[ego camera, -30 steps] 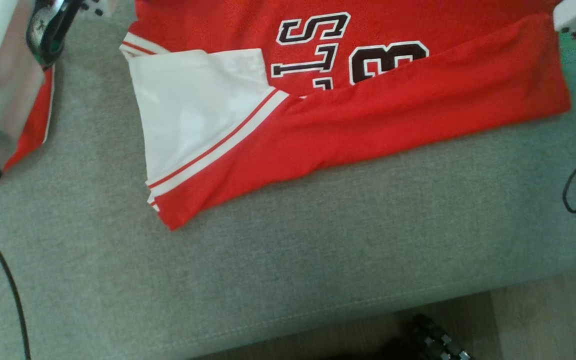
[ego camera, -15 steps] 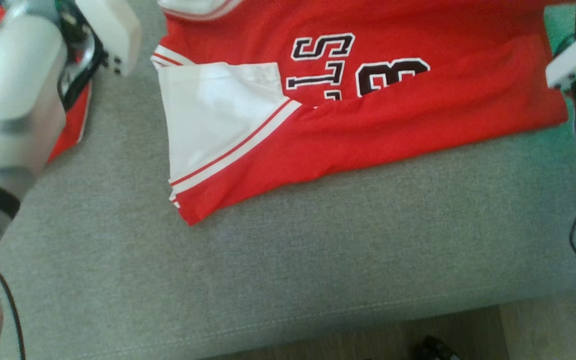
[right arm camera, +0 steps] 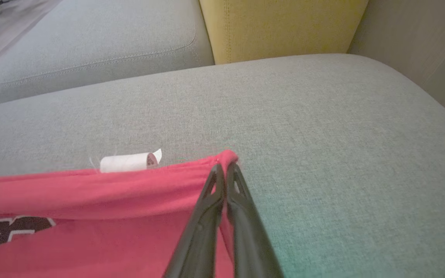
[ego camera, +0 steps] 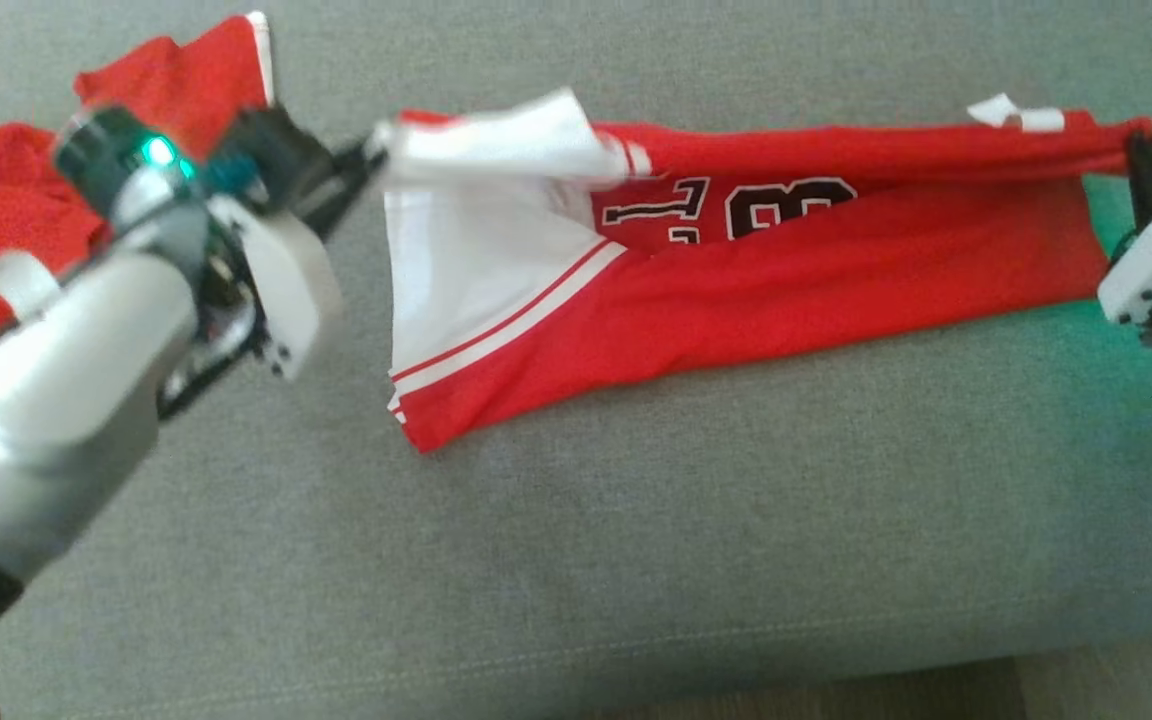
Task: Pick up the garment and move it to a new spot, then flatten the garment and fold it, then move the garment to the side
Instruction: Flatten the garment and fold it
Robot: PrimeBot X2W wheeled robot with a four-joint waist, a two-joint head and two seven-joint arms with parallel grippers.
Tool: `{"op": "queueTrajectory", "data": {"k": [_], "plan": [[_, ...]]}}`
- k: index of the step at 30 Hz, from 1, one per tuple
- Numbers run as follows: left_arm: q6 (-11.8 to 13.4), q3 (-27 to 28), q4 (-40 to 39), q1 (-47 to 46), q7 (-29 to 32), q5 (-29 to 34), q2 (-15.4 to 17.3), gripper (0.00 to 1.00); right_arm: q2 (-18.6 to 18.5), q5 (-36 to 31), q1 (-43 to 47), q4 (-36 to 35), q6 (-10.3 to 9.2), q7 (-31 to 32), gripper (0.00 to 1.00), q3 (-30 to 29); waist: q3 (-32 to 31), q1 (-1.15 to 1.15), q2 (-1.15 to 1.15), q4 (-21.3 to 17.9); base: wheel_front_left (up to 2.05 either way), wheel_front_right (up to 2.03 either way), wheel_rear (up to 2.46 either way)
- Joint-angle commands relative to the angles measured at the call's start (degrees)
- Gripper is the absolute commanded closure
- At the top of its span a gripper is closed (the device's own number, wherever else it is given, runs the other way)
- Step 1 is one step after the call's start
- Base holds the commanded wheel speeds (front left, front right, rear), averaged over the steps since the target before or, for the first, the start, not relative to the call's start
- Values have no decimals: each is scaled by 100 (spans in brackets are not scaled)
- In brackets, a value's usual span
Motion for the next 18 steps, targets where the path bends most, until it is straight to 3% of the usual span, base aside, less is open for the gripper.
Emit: {"op": "queueTrajectory", "data": {"k": [1,9,18], "plan": [[101,190,-219,-159,70,-16,313,100,-189,51,70,-198,37,40,100,75,-58,1,0,29,0,0,0],[436,-7,-1619,285,771,-113,781,100,-387,107,303,-302,37,427,100,212,-153,1,0,26,0,0,0],[575,-163,-2184,539,1218,-152,993,100,-448,72,466,-409,37,768,100,411,-135,1,0,-62,0,0,0]]}}
